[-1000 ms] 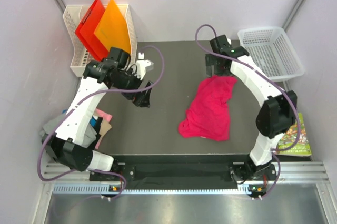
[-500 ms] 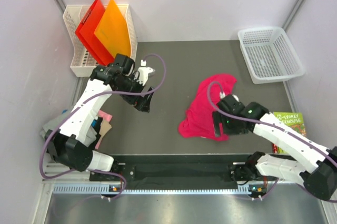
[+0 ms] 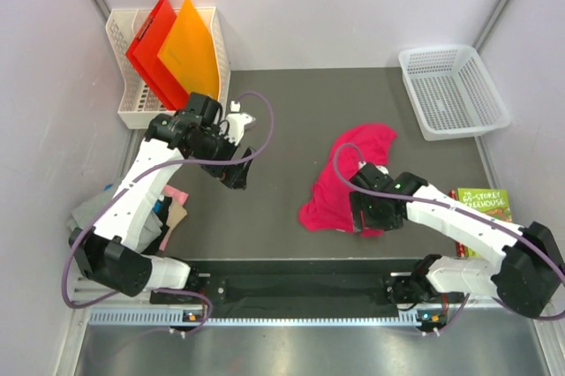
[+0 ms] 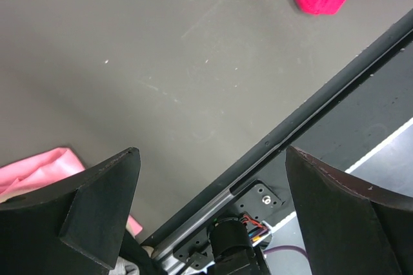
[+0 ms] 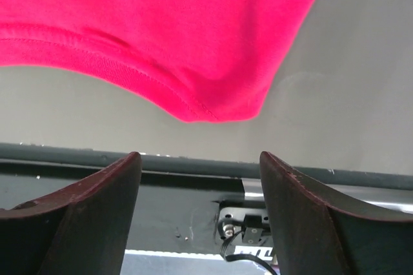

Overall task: Fold and stack the t-shirts
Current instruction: Flatten out the tshirt

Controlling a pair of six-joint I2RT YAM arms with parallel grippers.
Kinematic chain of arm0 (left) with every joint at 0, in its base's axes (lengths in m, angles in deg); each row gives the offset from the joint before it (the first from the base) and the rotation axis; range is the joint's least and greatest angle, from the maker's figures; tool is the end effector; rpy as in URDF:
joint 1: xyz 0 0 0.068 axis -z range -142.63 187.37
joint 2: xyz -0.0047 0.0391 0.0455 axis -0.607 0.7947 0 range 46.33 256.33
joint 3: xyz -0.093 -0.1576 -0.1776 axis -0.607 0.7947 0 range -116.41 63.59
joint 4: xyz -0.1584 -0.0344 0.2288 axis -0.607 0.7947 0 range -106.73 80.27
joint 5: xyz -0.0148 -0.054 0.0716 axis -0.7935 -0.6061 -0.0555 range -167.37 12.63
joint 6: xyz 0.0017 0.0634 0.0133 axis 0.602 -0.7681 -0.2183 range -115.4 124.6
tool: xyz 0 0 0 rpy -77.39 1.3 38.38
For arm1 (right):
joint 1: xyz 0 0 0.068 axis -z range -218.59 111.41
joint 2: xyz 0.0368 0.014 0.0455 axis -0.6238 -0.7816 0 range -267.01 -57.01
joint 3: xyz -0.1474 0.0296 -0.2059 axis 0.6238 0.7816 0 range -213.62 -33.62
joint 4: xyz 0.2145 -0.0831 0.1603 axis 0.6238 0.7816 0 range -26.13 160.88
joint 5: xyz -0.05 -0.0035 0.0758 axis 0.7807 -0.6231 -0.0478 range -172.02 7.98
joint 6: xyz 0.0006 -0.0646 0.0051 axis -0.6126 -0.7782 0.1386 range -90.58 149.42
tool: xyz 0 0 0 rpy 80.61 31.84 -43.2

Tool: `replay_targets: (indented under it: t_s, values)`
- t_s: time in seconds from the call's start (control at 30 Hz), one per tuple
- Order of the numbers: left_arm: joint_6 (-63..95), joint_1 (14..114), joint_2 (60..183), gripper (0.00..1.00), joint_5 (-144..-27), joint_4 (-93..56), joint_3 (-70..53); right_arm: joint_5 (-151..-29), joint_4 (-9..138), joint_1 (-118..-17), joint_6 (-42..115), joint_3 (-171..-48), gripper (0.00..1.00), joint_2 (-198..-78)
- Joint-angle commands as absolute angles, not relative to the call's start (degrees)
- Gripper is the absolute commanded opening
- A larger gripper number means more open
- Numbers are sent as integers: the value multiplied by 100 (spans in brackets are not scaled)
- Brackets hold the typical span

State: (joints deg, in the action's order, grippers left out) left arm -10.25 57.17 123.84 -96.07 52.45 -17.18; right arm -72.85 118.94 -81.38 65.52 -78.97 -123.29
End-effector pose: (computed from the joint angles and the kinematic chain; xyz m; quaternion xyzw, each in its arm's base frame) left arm 0.2560 -0.1094 0.3170 0.3196 0.9112 -0.1676 0.1987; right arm 0.1671 0.1437 0.1794 -0.0480 0.9882 0.0159 0.1443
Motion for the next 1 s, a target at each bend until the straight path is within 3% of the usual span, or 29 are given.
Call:
replay_targets:
  t_s: [0.0, 0.7, 0.97]
  values:
    - [-973, 5733, 12174, 99, -9363, 5200, -1630, -7244, 11398, -8219, 6519, -7818, 72, -12538]
    - [-1104, 5680, 12147, 99, -8959, 5288, -1797, -7174, 10861, -8096, 6431, -7994, 58, -13708]
    - [-1192, 5610, 12174, 99, -8871, 5349, -1920, -7271, 10791, -8069, 6536, -7924, 31, -13813]
